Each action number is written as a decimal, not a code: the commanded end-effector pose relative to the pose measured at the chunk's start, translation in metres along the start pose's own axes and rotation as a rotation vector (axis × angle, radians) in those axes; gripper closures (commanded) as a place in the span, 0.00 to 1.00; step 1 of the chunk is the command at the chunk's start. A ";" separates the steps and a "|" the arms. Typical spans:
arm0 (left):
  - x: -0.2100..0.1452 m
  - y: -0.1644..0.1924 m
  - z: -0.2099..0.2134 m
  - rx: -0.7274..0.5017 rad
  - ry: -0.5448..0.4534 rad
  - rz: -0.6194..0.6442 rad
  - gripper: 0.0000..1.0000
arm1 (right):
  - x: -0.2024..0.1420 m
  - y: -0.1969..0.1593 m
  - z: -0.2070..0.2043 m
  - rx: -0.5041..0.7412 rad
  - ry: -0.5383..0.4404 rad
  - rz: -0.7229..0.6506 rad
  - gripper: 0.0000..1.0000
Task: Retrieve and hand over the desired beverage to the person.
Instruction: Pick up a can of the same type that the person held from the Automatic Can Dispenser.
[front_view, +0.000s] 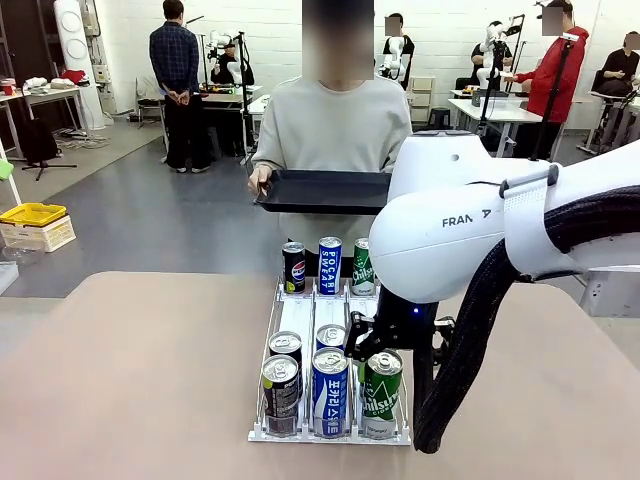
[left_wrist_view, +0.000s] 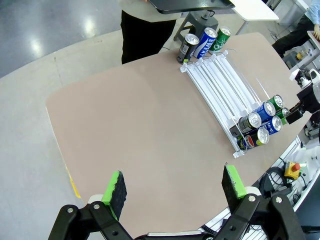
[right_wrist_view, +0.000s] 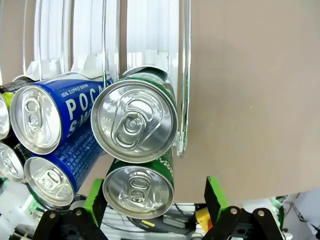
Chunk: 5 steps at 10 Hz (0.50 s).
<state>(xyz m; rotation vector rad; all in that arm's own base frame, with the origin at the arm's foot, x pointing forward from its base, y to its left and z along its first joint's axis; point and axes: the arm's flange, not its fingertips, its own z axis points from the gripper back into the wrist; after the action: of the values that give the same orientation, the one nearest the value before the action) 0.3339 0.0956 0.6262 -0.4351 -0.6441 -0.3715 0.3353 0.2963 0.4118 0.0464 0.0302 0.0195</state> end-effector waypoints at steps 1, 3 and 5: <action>0.001 0.002 0.000 -0.009 -0.016 -0.008 0.00 | 0.003 0.003 -0.004 0.029 0.023 0.020 0.00; 0.001 0.002 0.000 -0.009 -0.016 -0.008 0.00 | 0.003 0.003 -0.005 0.036 0.009 0.042 0.00; 0.001 0.002 0.000 -0.009 -0.016 -0.008 0.00 | 0.001 0.003 -0.005 0.033 -0.026 0.117 0.56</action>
<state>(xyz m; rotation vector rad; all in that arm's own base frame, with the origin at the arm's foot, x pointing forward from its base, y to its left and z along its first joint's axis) 0.3339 0.0956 0.6262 -0.4351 -0.6441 -0.3715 0.3365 0.3012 0.4104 0.0589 0.0165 0.0945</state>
